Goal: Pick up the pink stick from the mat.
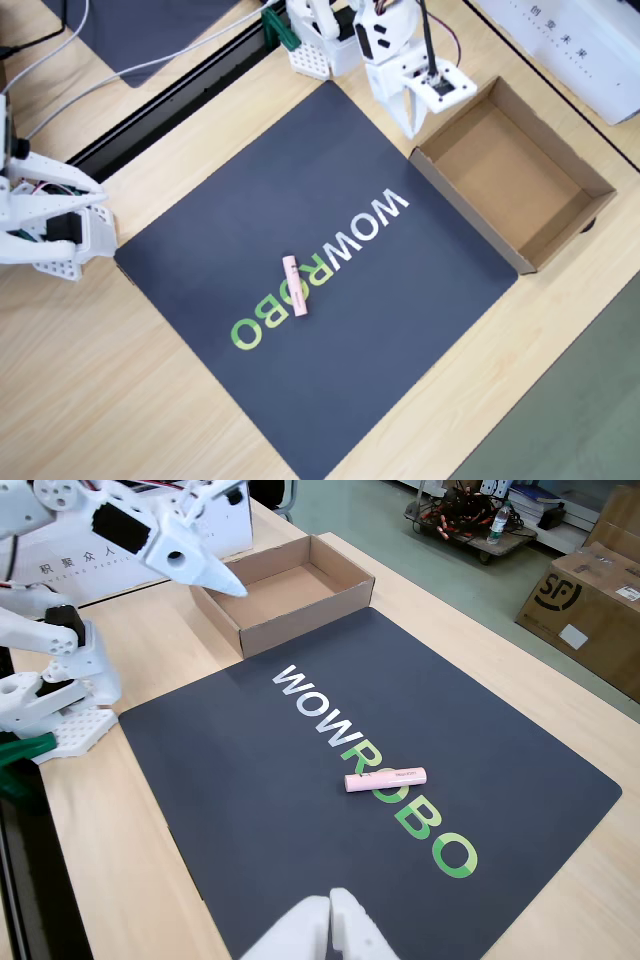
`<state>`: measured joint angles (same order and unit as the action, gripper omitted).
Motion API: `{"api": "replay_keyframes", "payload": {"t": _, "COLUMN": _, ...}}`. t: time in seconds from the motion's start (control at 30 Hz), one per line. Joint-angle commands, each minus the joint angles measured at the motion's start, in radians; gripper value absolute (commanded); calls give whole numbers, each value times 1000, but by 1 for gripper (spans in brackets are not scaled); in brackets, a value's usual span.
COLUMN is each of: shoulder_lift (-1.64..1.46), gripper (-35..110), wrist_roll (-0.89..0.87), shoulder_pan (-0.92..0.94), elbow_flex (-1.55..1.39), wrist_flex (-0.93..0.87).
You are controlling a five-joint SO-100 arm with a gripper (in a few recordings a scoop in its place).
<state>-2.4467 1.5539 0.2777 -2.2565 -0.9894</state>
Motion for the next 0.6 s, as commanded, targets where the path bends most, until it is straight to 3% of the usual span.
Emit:
{"api": "replay_keyframes", "payload": {"t": 0.0, "shoulder_lift": 101, "gripper": 0, "wrist_roll": 11, "shoulder_pan": 72, "elbow_flex": 129, "wrist_flex": 2}}
{"api": "replay_keyframes", "payload": {"t": 0.57, "shoulder_lift": 701, "gripper": 0, "wrist_roll": 6, "shoulder_pan": 330, "elbow_flex": 689, "wrist_flex": -9}}
